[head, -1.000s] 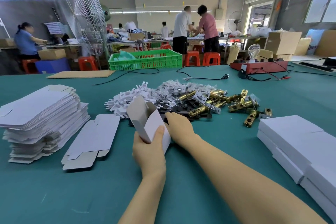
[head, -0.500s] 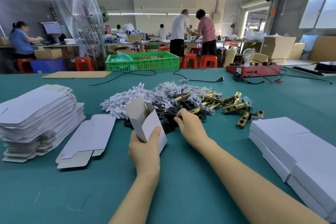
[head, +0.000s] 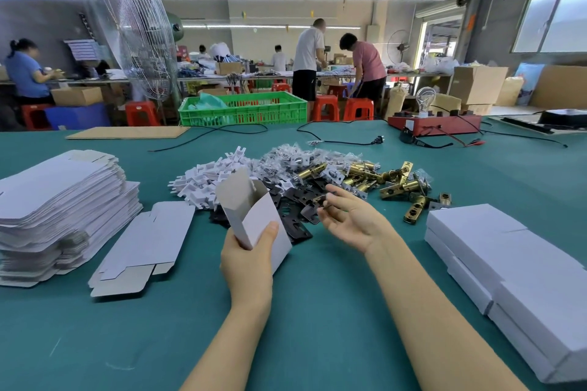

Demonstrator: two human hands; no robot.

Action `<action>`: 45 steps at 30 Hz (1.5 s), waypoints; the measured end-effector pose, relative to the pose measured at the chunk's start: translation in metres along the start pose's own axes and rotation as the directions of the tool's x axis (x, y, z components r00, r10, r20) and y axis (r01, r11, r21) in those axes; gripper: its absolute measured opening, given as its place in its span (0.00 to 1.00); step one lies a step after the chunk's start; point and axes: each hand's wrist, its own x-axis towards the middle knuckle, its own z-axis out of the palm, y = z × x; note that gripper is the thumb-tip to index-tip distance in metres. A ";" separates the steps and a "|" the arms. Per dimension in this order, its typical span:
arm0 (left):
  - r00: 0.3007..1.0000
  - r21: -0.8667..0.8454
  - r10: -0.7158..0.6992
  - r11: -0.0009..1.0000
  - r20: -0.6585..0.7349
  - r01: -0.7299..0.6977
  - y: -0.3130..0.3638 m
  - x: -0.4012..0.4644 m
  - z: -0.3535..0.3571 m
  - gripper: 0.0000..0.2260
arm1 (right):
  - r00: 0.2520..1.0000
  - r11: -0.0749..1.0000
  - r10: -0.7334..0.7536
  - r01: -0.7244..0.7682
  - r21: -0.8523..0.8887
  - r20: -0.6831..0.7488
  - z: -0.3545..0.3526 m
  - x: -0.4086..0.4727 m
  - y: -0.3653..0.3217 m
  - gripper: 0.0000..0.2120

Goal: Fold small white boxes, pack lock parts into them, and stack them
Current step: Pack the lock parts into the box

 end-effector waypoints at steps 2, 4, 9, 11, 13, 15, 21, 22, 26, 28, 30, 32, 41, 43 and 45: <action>0.996 0.001 -0.010 1.000 0.088 0.010 0.002 -0.003 0.002 0.10 | 0.999 0.982 0.040 -0.044 0.186 0.023 -0.008 -0.004 -0.011 0.10; 0.980 0.018 -0.031 0.999 0.198 0.027 0.003 -0.007 0.003 0.10 | 1.000 0.978 0.022 -0.026 0.205 0.021 -0.015 -0.009 -0.021 0.08; 0.912 0.072 -0.089 0.995 0.400 0.066 0.005 -0.014 0.007 0.11 | 0.994 0.984 -0.106 0.105 -0.146 0.000 -0.036 -0.024 -0.056 0.11; 0.882 0.094 -0.103 0.993 0.461 0.067 0.006 -0.017 0.007 0.13 | 0.984 0.873 -0.179 0.151 -0.465 -0.017 -0.038 -0.031 -0.065 0.13; 0.849 0.106 -0.107 0.993 0.518 0.060 0.007 -0.018 0.008 0.14 | 0.954 0.659 -0.299 0.208 -0.723 0.002 -0.034 -0.037 -0.071 0.13; 0.829 0.095 -0.100 0.994 0.551 0.056 0.007 -0.019 0.007 0.14 | 0.922 0.508 -0.382 0.266 -0.819 0.062 -0.026 -0.044 -0.077 0.07; 0.808 0.095 -0.103 0.994 0.580 0.059 0.008 -0.018 0.006 0.14 | 0.825 0.116 -0.524 0.313 -0.943 0.210 -0.011 -0.061 -0.098 0.18; 0.806 0.090 -0.100 0.994 0.584 0.059 0.008 -0.019 0.006 0.14 | 0.792 0.114 -0.568 0.345 -0.932 0.223 -0.010 -0.063 -0.099 0.19; 0.809 0.078 -0.081 0.996 0.583 0.043 0.008 -0.019 0.005 0.14 | 0.852 0.036 -0.489 0.235 -0.971 0.188 -0.012 -0.061 -0.091 0.17; 0.806 0.073 -0.077 0.996 0.586 0.042 0.007 -0.018 0.005 0.13 | 0.968 -0.055 -0.230 0.088 -0.995 0.099 -0.018 -0.060 -0.087 0.15; 0.808 0.076 -0.074 0.996 0.584 0.037 0.007 -0.019 0.005 0.13 | 0.998 -0.145 -0.006 0.060 -0.988 0.061 -0.018 -0.065 -0.091 0.09; 0.813 0.084 -0.091 0.995 0.575 0.052 0.006 -0.019 0.006 0.12 | 0.988 -0.177 0.110 0.130 -0.976 0.111 -0.012 -0.074 -0.097 0.04; 0.872 0.089 -0.090 0.995 0.480 0.054 0.004 -0.016 0.006 0.10 | 0.951 -0.483 0.308 0.164 -0.860 0.009 0.010 -0.064 -0.053 0.13; 0.890 0.090 -0.082 0.995 0.448 0.046 0.002 -0.014 0.007 0.10 | 0.936 -0.527 0.352 0.174 -0.832 -0.027 0.011 -0.060 -0.044 0.17; 0.902 0.092 -0.074 0.995 0.426 0.039 0.002 -0.013 0.007 0.10 | 0.912 -0.537 0.406 0.183 -0.823 -0.062 0.011 -0.058 -0.037 0.19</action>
